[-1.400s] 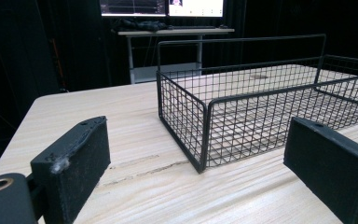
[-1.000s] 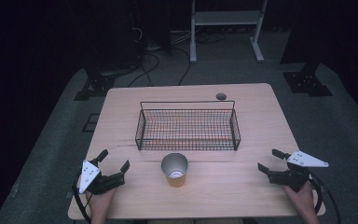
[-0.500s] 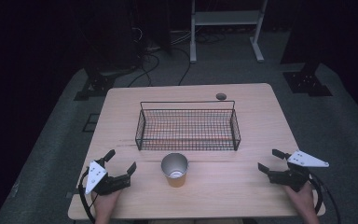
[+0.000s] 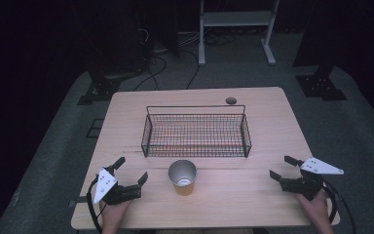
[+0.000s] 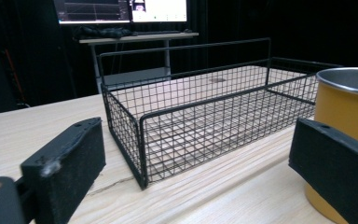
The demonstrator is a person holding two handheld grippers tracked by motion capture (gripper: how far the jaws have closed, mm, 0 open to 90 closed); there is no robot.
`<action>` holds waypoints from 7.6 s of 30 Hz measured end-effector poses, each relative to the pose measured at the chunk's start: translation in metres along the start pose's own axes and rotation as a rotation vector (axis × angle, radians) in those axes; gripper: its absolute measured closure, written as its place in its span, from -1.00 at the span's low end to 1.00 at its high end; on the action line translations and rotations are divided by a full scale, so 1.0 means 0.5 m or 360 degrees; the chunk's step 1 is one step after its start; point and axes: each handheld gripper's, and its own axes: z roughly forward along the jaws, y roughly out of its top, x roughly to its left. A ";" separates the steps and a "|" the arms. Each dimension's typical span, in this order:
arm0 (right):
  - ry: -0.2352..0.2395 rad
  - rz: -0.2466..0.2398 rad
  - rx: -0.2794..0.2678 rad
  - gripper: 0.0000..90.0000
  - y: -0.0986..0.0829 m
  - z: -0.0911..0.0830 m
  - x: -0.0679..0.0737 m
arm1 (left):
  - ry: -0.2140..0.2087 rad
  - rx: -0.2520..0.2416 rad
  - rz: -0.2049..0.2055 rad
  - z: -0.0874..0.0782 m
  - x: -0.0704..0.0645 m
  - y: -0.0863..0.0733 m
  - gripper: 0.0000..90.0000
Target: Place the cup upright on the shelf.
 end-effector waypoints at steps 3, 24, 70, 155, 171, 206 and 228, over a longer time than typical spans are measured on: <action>0.0000 -0.0005 0.0002 -0.69 0.000 0.000 0.001 | -0.0029 0.0000 0.0012 0.001 -0.004 0.001 -0.95; 0.0000 0.0004 -0.0006 -0.69 0.000 -0.001 -0.001 | -0.0205 -0.0014 0.0040 0.012 -0.030 0.008 -0.98; -0.0002 0.0005 -0.0006 -0.69 0.000 0.000 -0.001 | -0.0638 0.0055 0.0066 0.065 -0.124 0.015 -0.98; 0.0002 0.0018 -0.0013 -0.69 0.000 -0.002 -0.002 | -0.0664 0.0044 0.0011 0.265 -0.109 0.185 -0.72; 0.0006 0.0008 -0.0014 -0.69 0.000 -0.001 -0.002 | -0.0575 0.0001 -0.0035 0.318 -0.081 0.224 -0.72; 0.0009 0.0011 -0.0023 -0.69 0.000 -0.002 -0.003 | -0.0568 0.0037 -0.0067 0.416 -0.034 0.280 -0.72; 0.0007 0.0020 -0.0029 -0.69 0.000 -0.003 -0.005 | -0.0675 0.0035 -0.0084 0.484 0.009 0.253 -0.72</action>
